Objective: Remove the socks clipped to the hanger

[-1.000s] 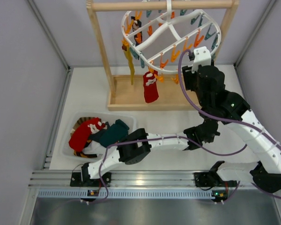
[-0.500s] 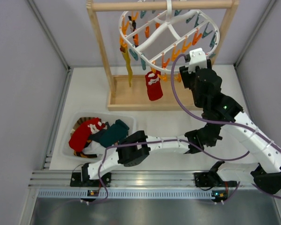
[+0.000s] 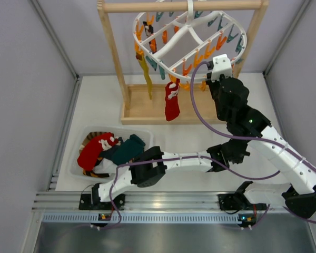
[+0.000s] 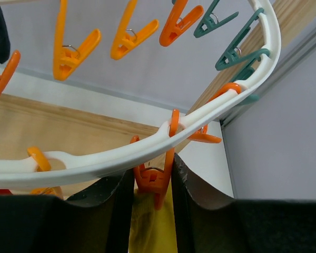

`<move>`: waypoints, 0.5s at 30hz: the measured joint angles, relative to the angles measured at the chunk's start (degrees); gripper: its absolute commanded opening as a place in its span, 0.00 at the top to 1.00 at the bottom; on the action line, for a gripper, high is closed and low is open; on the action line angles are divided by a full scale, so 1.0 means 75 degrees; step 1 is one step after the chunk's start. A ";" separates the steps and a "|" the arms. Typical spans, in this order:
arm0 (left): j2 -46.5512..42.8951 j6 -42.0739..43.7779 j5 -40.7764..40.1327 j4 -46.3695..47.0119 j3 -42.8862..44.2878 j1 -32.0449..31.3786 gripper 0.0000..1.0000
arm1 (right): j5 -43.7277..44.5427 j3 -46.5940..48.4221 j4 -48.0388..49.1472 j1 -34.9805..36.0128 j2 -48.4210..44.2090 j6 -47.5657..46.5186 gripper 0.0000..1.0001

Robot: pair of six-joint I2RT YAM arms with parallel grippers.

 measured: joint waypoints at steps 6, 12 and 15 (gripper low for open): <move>-0.0003 -0.0064 -0.0003 0.0003 -0.0044 0.0000 1.00 | -0.0047 0.0000 0.0015 0.0000 -0.0090 0.0067 0.91; -0.0102 -0.0277 -0.0003 0.0006 -0.0527 0.0006 1.00 | -0.0350 0.0000 -0.0003 -0.0017 -0.0321 0.0364 1.00; -0.0152 -0.0423 0.0000 -0.0006 -0.0810 0.0015 1.00 | -0.0574 0.0006 -0.0015 -0.0055 -0.0420 0.0487 1.00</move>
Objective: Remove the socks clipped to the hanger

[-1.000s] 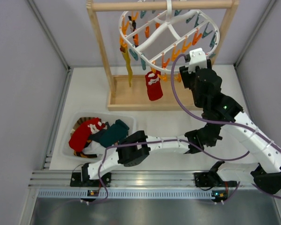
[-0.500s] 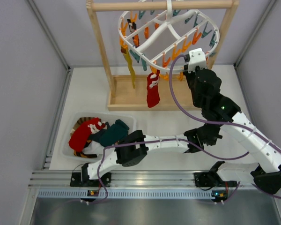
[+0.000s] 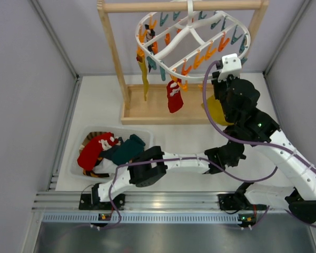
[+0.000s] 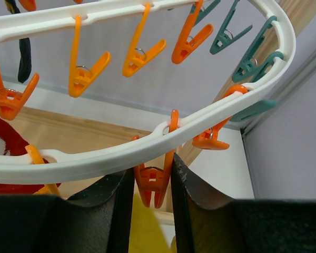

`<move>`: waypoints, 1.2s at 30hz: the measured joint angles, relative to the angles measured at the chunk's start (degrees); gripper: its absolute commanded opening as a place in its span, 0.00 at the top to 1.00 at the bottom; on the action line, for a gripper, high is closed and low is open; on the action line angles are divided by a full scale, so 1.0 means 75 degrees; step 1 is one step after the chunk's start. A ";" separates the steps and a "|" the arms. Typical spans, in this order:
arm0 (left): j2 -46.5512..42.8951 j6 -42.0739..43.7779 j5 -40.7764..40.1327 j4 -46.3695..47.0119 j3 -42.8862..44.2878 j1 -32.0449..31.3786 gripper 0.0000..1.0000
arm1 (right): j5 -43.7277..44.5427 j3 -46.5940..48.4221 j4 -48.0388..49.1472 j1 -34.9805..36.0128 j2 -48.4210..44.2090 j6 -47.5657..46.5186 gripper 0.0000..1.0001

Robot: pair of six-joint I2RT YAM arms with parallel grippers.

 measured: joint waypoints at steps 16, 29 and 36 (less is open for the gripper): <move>-0.2416 -0.1081 -0.0647 -0.0085 -0.3389 0.0128 1.00 | -0.1483 0.0114 -0.0729 -0.1119 -0.0131 0.0682 0.97; -0.5995 -0.2559 -0.2393 -0.0423 -0.6828 0.0379 1.00 | -0.4197 0.0163 -0.0691 -0.3214 -0.0338 0.1437 0.94; -0.8011 -0.5065 -0.2780 -0.3273 -0.7326 0.0982 1.00 | -0.4552 0.0152 -0.0702 -0.3325 -0.0332 0.1696 0.94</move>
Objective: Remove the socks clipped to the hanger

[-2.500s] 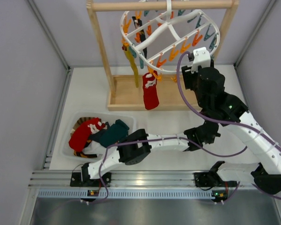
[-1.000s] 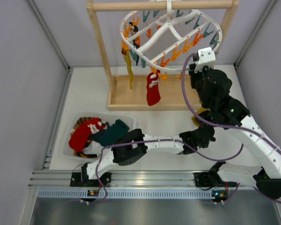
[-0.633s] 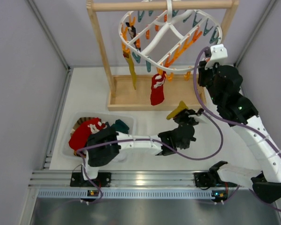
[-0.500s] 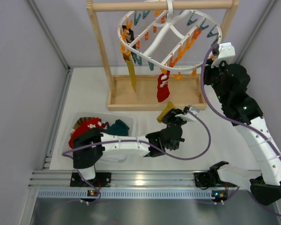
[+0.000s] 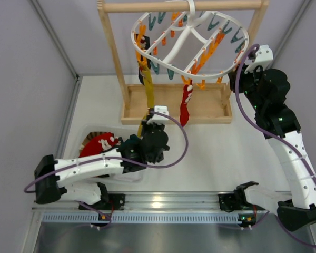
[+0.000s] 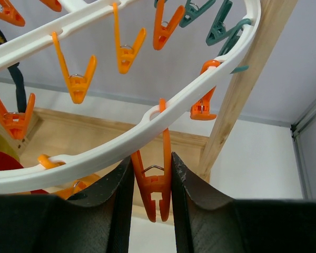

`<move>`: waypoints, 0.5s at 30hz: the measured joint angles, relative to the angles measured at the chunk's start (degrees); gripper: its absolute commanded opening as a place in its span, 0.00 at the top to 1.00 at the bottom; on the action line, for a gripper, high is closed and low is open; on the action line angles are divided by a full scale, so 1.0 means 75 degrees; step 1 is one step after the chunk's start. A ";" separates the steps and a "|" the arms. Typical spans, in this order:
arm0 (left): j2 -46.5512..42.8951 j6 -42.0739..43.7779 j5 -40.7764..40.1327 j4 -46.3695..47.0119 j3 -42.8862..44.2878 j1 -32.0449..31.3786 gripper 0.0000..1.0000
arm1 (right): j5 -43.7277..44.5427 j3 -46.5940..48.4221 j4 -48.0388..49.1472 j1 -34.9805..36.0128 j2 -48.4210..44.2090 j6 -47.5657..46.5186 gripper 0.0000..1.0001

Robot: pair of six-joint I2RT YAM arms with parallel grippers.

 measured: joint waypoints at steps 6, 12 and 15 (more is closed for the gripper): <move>-0.2168 -0.2707 0.0154 -0.2279 -0.0799 0.0621 1.00 | -0.0003 0.0000 0.0003 -0.0012 0.0000 0.0009 0.93; -0.3564 -0.4660 0.1239 -0.3873 -0.2040 0.1317 1.00 | -0.0006 0.0000 0.0006 -0.0015 0.0000 0.0009 0.93; -0.4025 -0.5374 0.1906 -0.4418 -0.2565 0.1693 1.00 | -0.0017 0.0000 0.0006 -0.0015 0.0000 0.0009 0.92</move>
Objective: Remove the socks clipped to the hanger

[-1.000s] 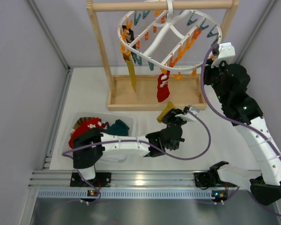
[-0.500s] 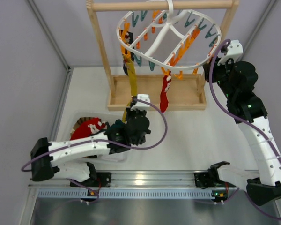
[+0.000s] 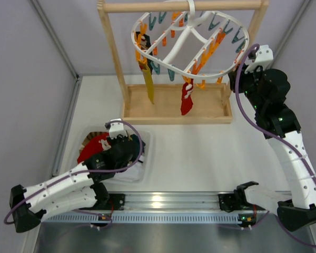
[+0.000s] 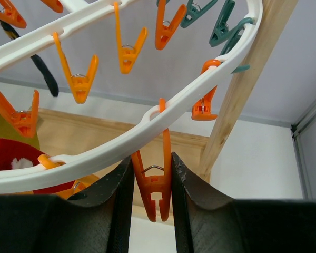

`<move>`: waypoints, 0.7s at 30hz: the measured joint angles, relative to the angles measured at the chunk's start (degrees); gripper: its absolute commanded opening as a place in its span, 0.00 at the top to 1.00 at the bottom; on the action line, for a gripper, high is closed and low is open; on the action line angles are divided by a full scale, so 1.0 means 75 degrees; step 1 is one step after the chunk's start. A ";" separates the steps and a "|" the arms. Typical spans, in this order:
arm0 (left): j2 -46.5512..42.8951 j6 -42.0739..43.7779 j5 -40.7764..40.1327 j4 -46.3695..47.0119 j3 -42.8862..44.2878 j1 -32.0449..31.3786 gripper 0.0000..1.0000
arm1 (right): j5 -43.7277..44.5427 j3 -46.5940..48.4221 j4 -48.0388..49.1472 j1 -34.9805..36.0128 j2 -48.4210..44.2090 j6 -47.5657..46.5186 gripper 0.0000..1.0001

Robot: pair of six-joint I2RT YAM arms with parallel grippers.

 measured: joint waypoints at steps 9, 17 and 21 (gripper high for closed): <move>-0.0358 -0.1230 0.1603 -0.0938 -0.0737 0.0160 0.34 | -0.0003 -0.0006 0.0000 -0.0003 0.0000 -0.0058 0.89; -0.1029 -0.1253 0.2748 -0.1256 -0.0723 0.0160 0.01 | 0.0020 -0.0032 0.0015 -0.0003 0.0169 -0.0076 0.84; -0.1265 -0.1122 0.3363 -0.1405 -0.0443 0.0160 0.01 | 0.0017 -0.0105 0.0055 -0.0003 0.0245 -0.0079 0.83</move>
